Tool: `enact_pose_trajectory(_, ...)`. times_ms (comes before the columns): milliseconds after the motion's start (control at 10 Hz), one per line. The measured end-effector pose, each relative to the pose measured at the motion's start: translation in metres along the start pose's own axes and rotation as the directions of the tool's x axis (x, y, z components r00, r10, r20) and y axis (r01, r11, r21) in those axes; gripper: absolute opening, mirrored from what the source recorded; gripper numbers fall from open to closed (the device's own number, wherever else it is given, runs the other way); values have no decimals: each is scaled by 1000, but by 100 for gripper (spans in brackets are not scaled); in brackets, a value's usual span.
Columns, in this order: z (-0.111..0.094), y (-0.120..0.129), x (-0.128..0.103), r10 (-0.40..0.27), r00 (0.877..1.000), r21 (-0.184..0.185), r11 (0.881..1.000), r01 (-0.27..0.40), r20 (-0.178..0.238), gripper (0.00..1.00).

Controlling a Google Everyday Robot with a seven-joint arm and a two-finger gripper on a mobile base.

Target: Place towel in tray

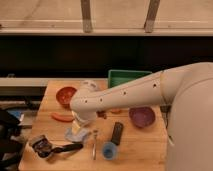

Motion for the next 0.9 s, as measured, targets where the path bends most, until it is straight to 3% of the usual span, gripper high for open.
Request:
enact_pose_trajectory(300, 29, 19, -7, -8, 999, -53, 999, 6, -32, 79)
enact_pose_trajectory(500, 49, 20, -11, -13, 999, -42, 999, 11, -53, 79)
enact_pose_trajectory(900, 63, 13, -5, 14, 999, -43, 999, -16, -48, 78)
